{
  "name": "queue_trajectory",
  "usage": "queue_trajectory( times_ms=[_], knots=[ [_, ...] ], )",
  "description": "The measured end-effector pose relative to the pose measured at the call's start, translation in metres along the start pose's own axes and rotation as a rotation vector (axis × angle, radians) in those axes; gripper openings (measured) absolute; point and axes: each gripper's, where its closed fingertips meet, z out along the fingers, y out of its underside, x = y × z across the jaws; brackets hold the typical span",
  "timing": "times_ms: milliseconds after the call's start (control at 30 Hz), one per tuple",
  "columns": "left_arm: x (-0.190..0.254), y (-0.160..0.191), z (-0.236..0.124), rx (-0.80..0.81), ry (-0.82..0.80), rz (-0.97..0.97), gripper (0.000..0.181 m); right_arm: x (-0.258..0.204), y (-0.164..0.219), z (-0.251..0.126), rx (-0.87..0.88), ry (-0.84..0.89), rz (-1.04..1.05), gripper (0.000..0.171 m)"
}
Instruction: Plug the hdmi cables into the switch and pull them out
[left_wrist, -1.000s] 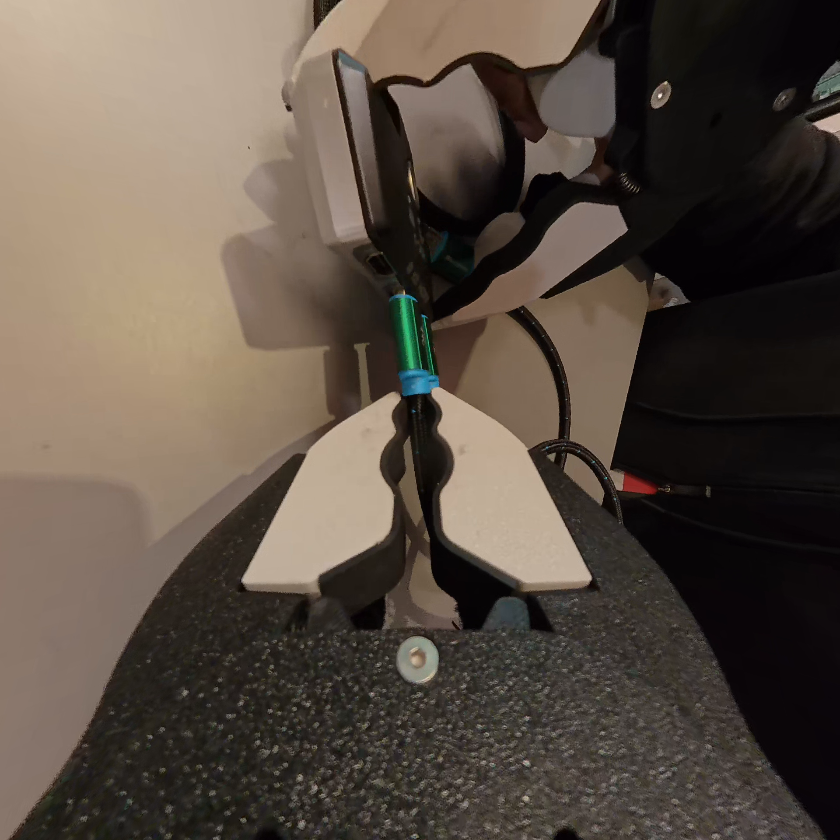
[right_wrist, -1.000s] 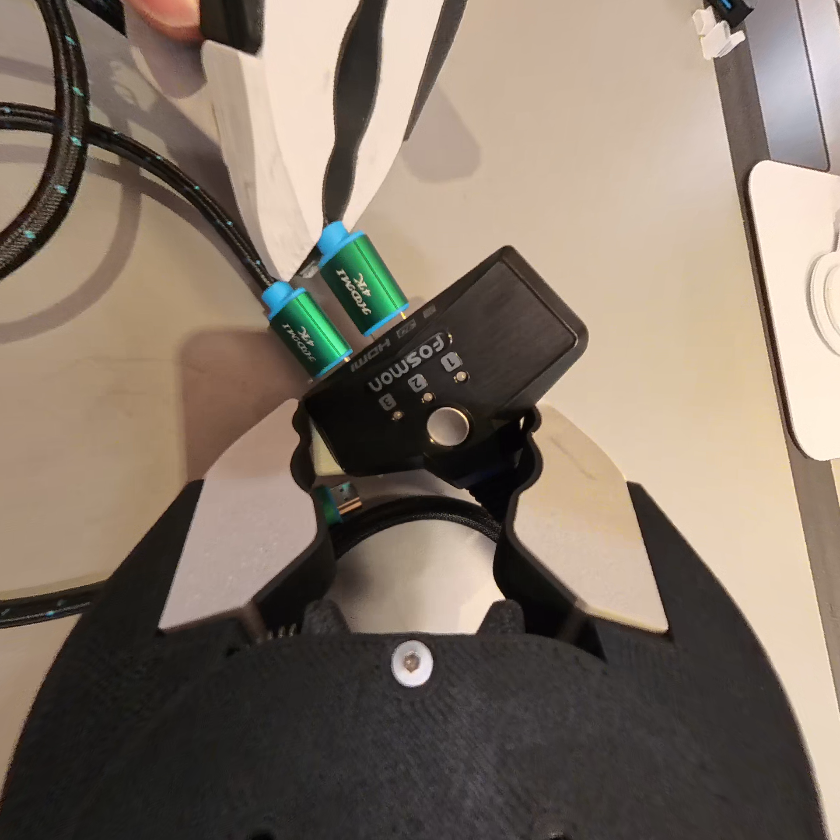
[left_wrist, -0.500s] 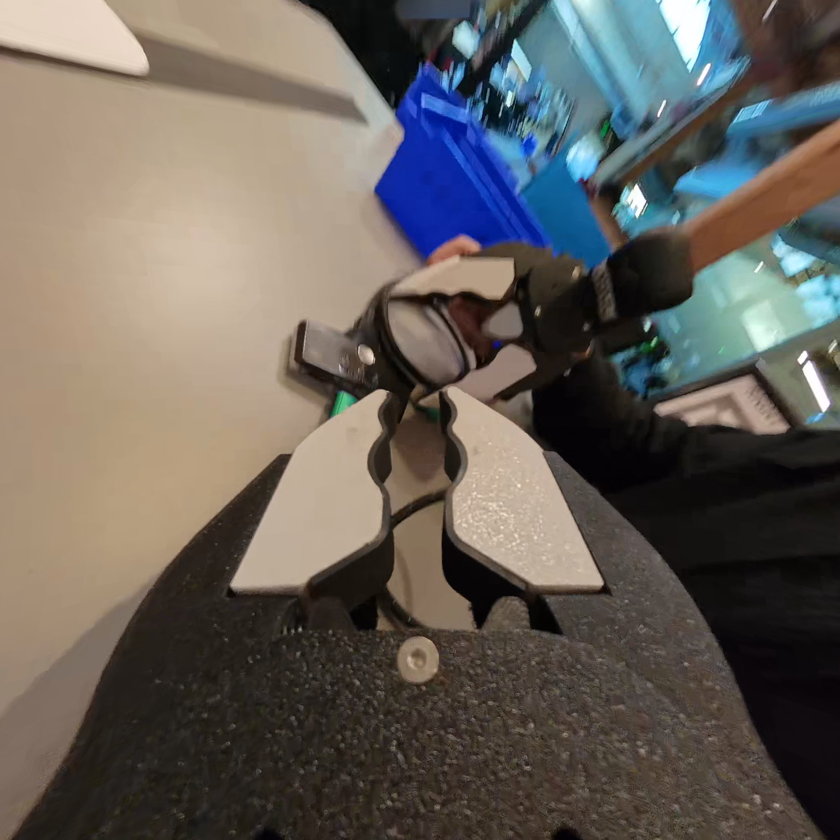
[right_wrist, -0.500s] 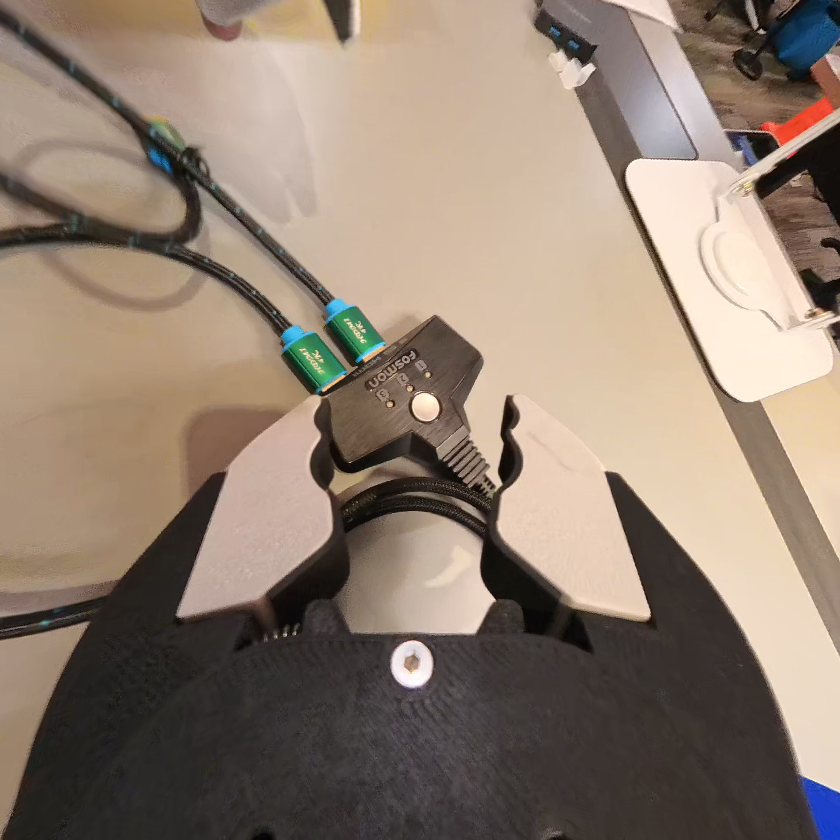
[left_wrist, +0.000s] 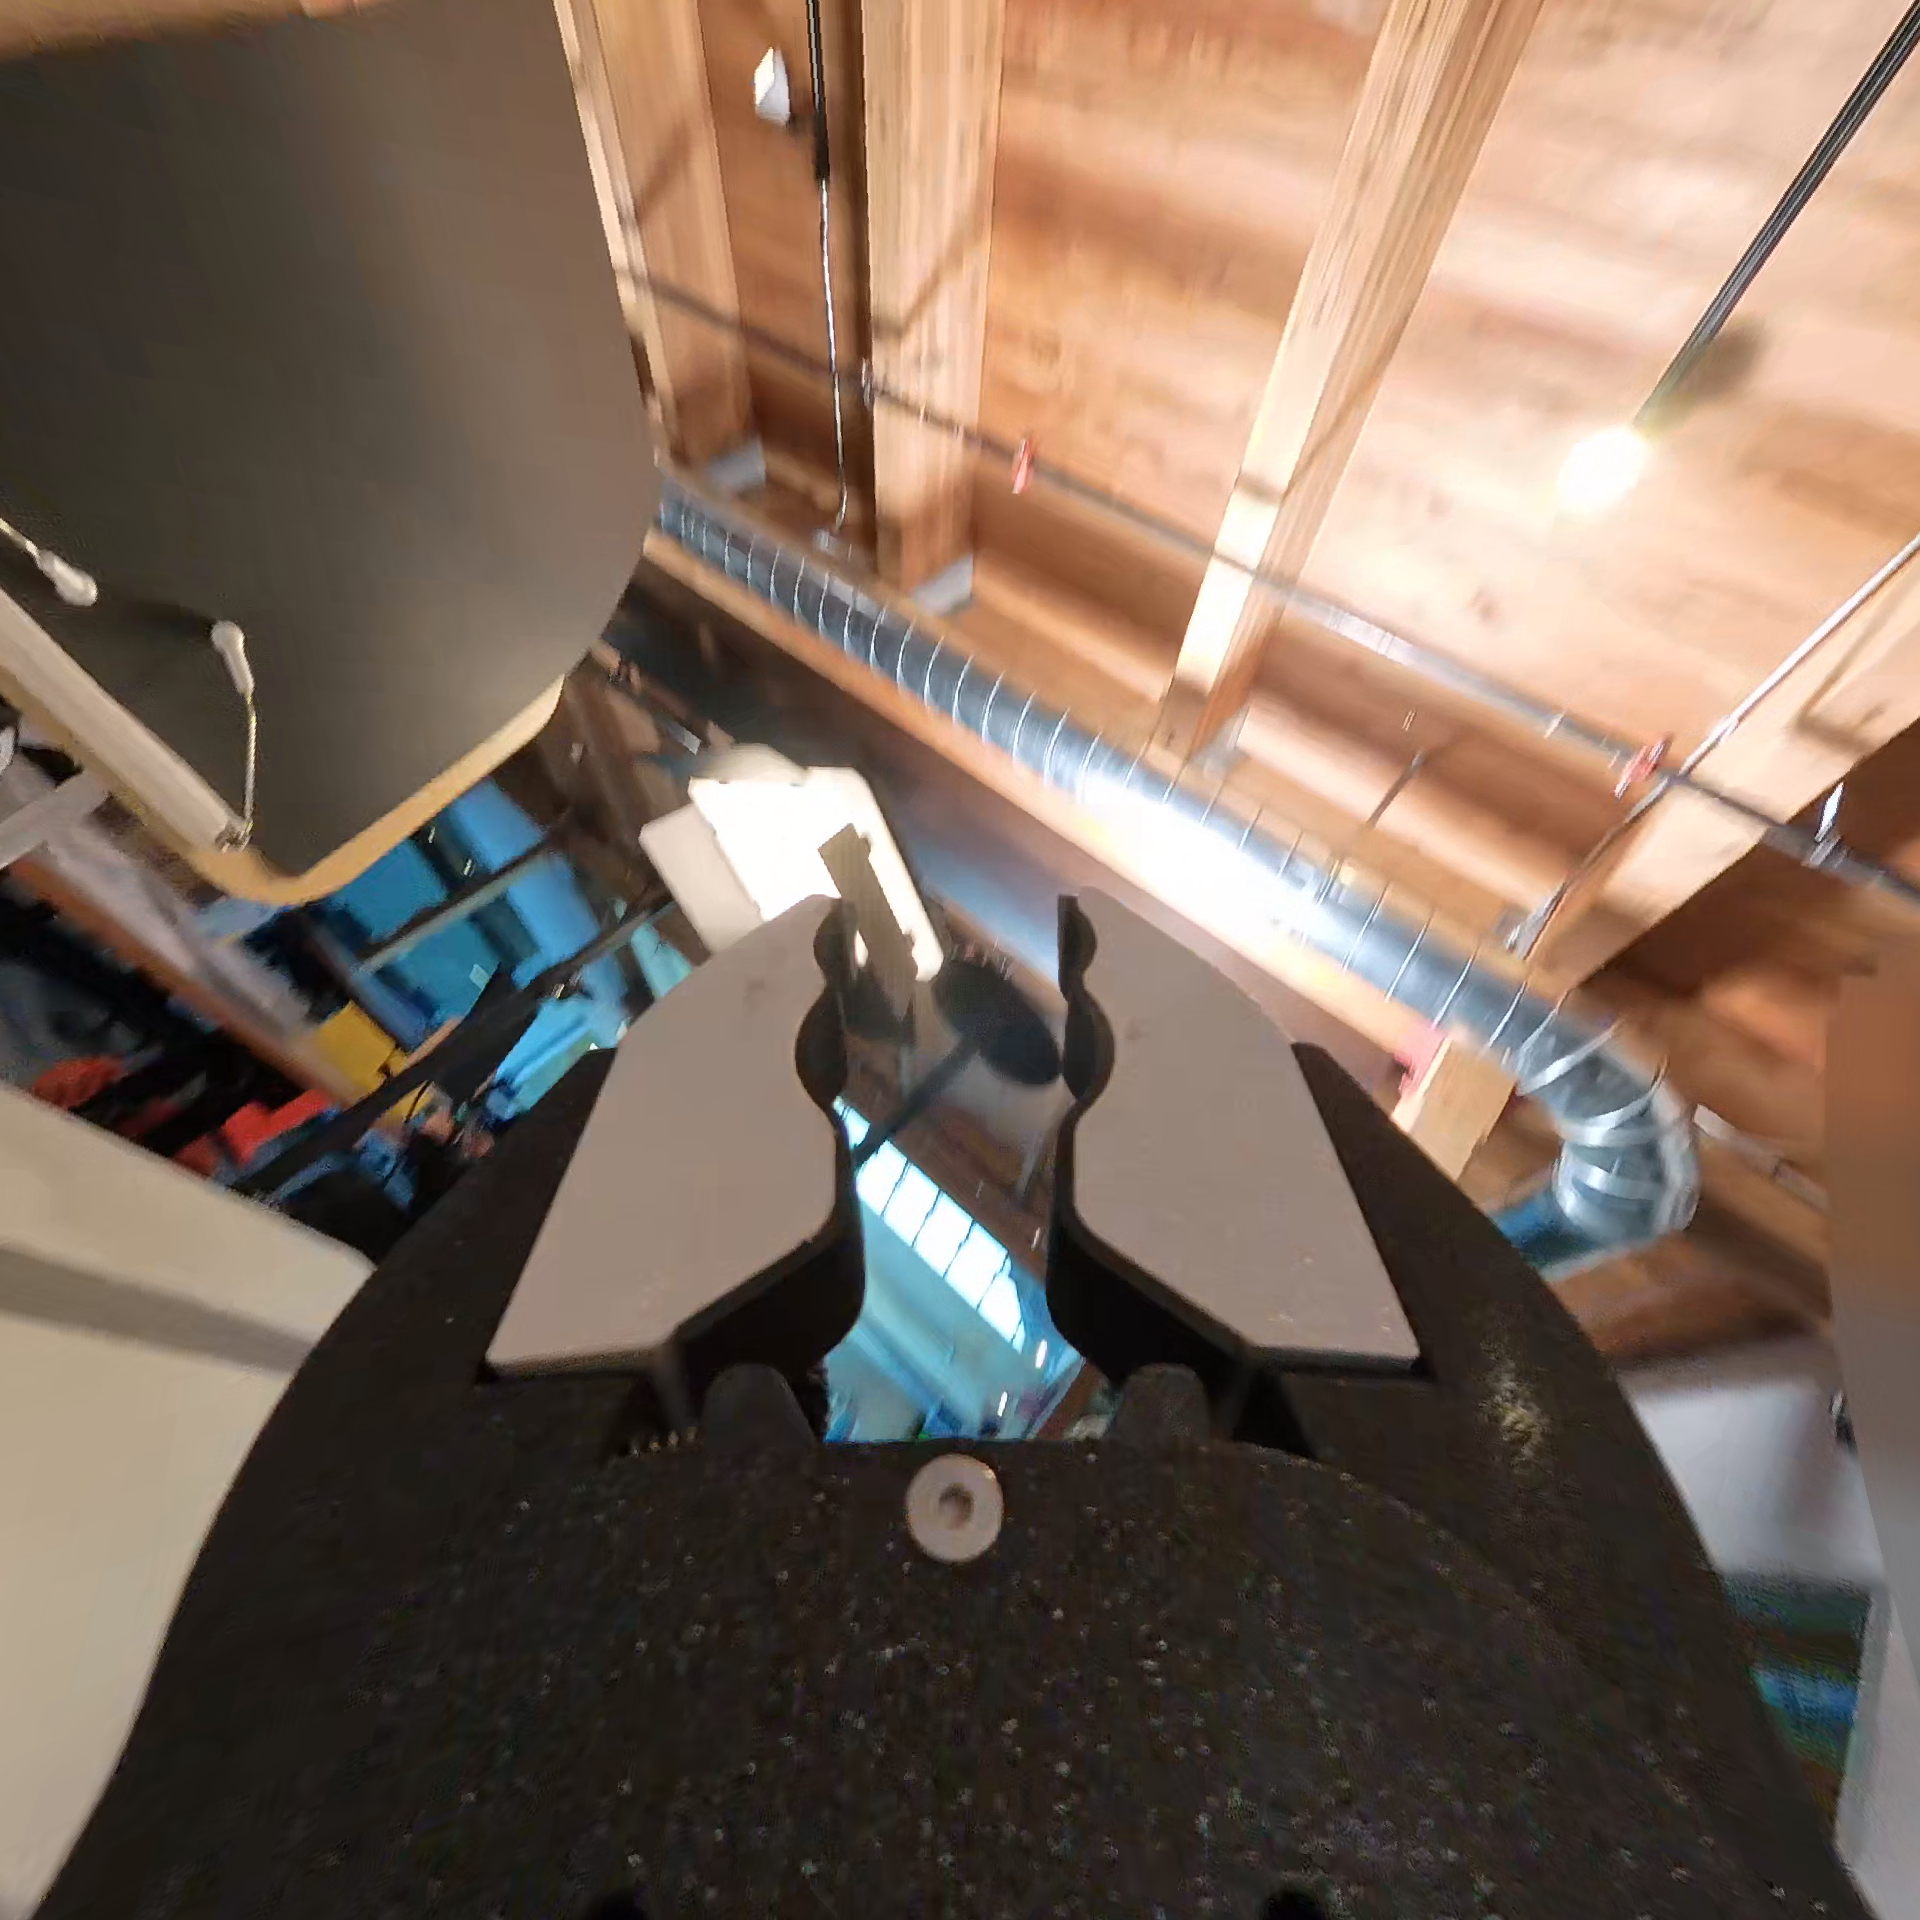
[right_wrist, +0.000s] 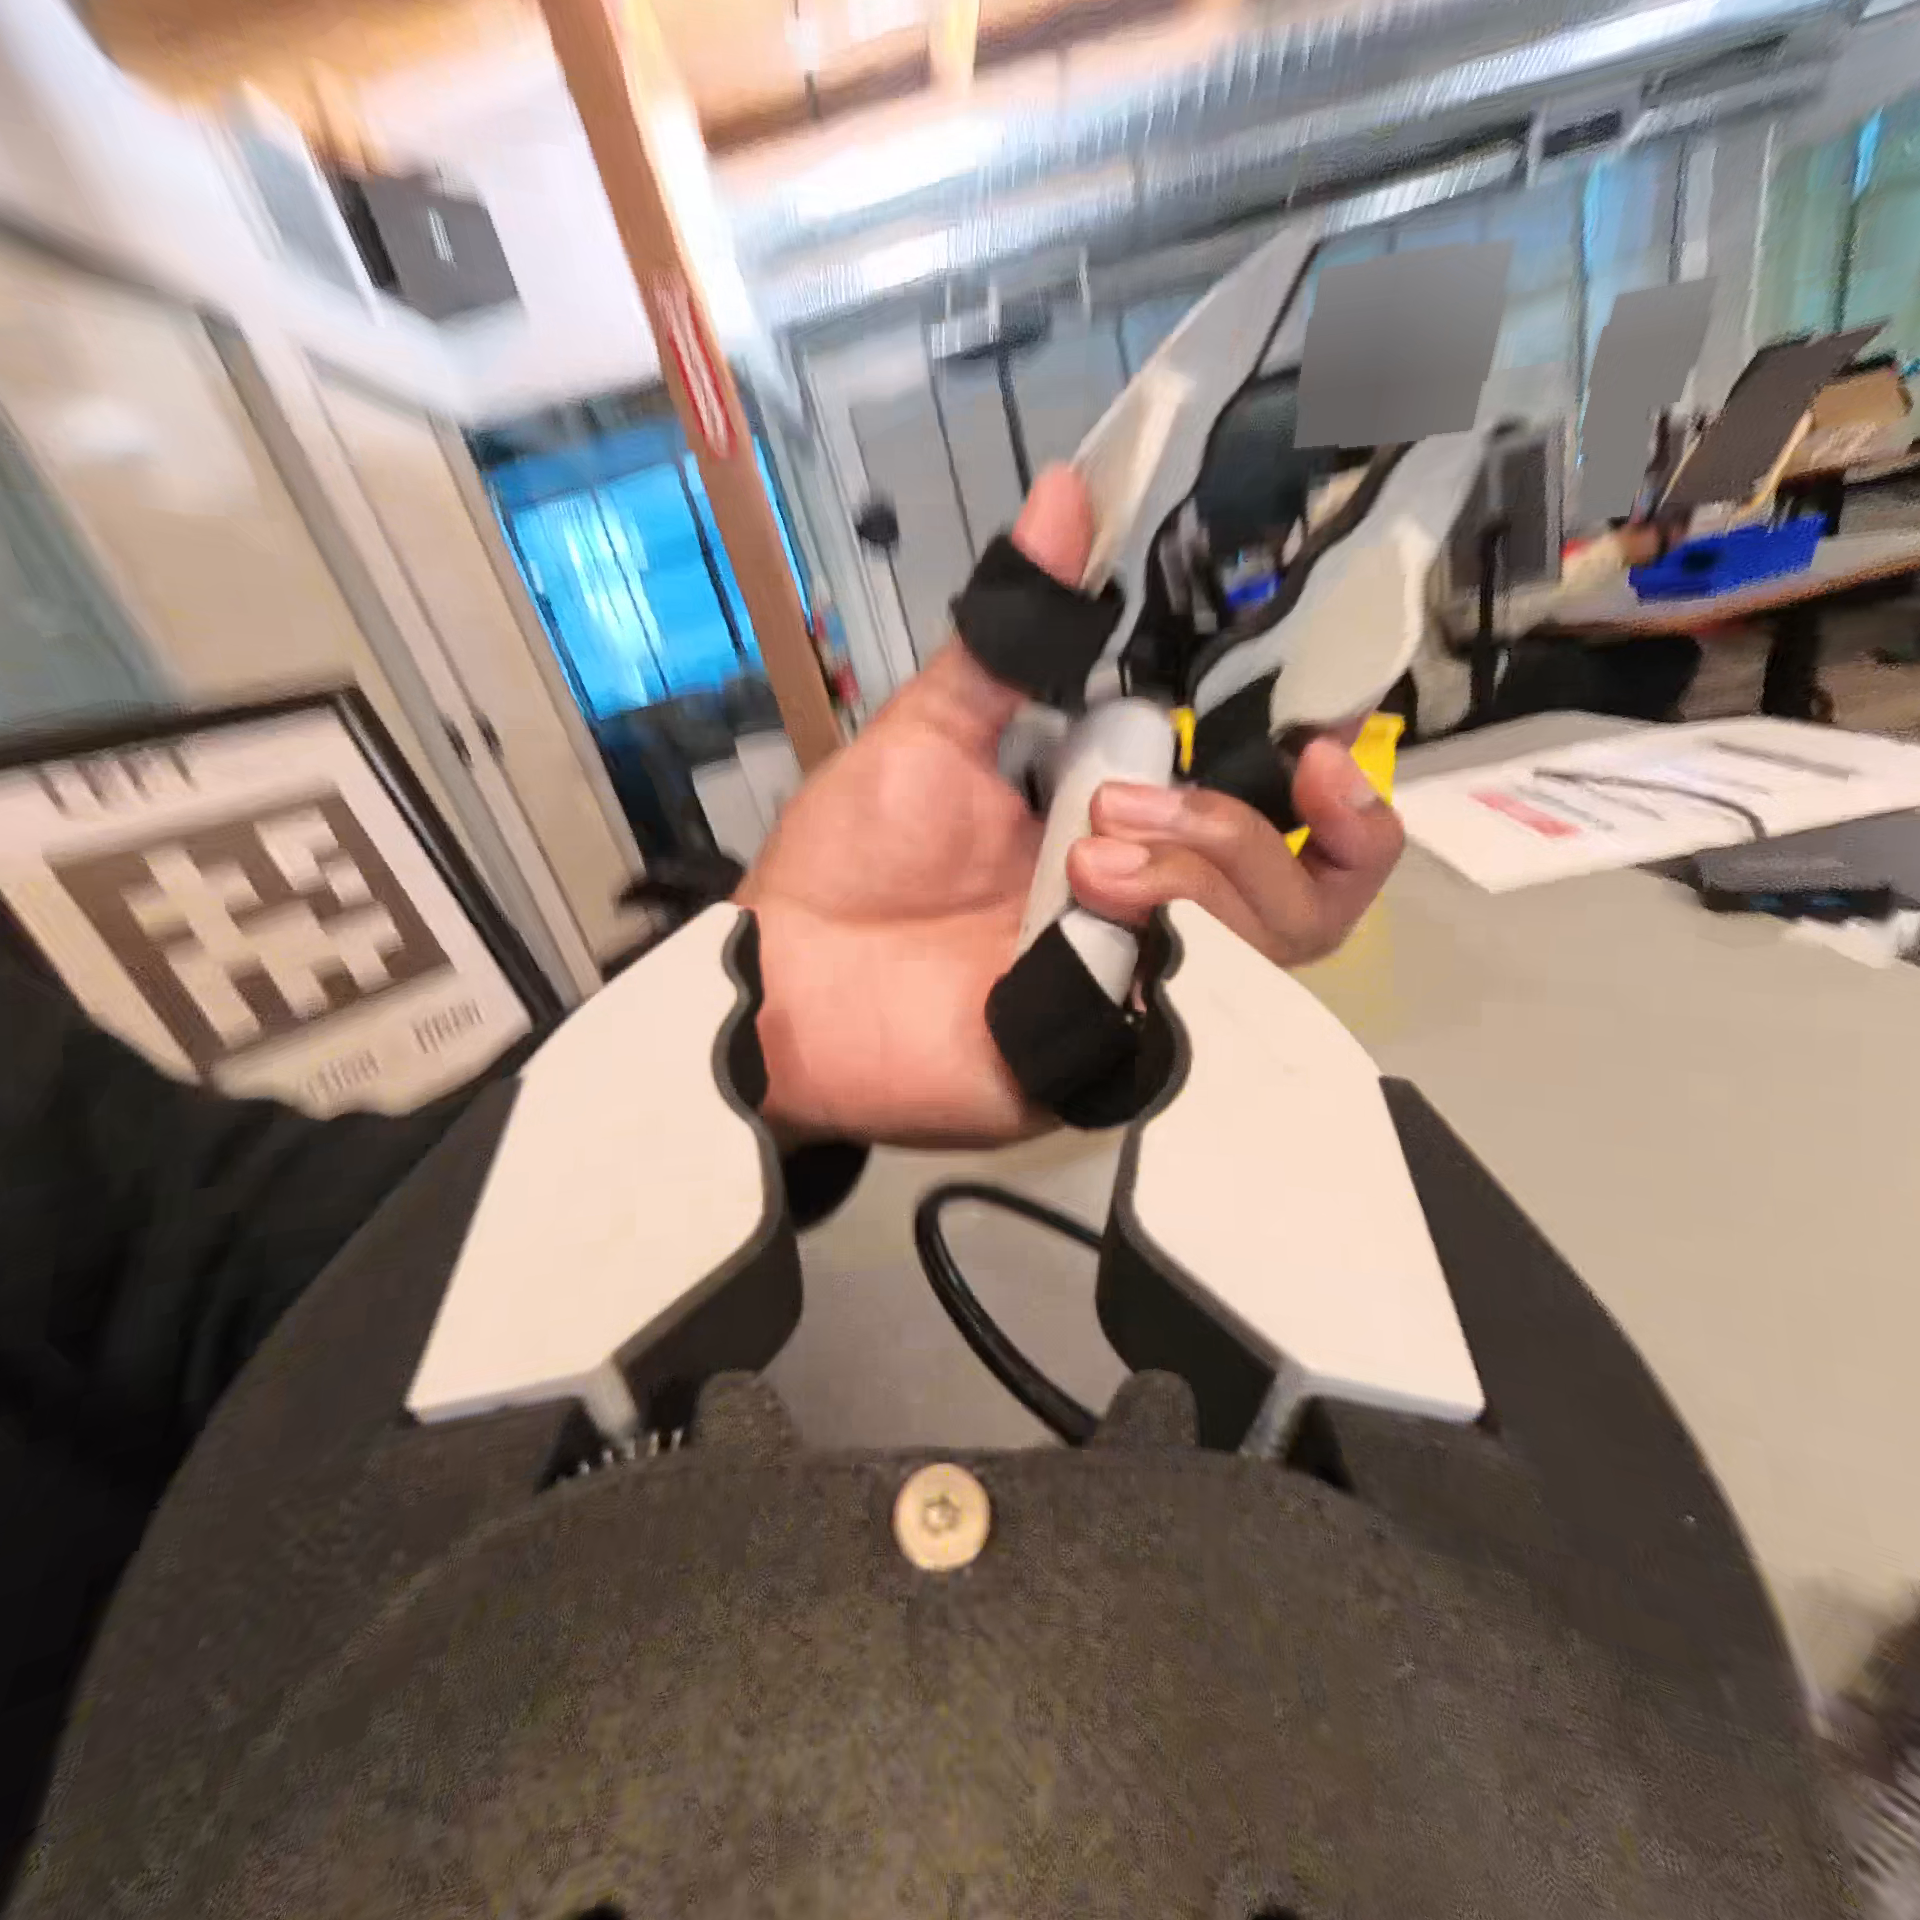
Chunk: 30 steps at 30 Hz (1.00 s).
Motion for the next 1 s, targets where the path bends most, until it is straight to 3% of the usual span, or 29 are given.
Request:
queue_trajectory(
  times_ms=[167, 400, 533, 767, 867, 933, 1000],
  knots=[
    [0.020, -0.023, -0.007, 0.265, 0.102, -0.090, 0.039, -0.012, -0.043, -0.012, 0.334, -0.167, 0.198, 0.062],
    [0.046, -0.033, -0.021, 0.448, 0.203, -0.121, 0.046, -0.034, -0.051, -0.013, 0.381, -0.260, 0.116, 0.057],
    [0.061, -0.034, -0.034, 0.577, 0.329, -0.285, 0.067, -0.055, -0.073, -0.029, 0.475, -0.451, 0.149, 0.023],
    [0.109, -0.039, -0.038, 0.590, 0.465, -0.199, 0.074, -0.083, -0.074, -0.024, 0.436, -0.507, 0.050, 0.030],
    [0.118, -0.035, -0.030, 0.533, 0.482, -0.192, 0.083, -0.086, -0.078, -0.026, 0.464, -0.554, 0.100, 0.024],
    [0.113, -0.040, -0.031, 0.548, 0.456, -0.173, 0.077, -0.088, -0.075, -0.022, 0.457, -0.541, 0.104, 0.030],
    [0.109, -0.042, -0.033, 0.542, 0.434, -0.111, 0.048, -0.086, -0.070, -0.019, 0.433, -0.515, 0.107, 0.034]
  ],
)
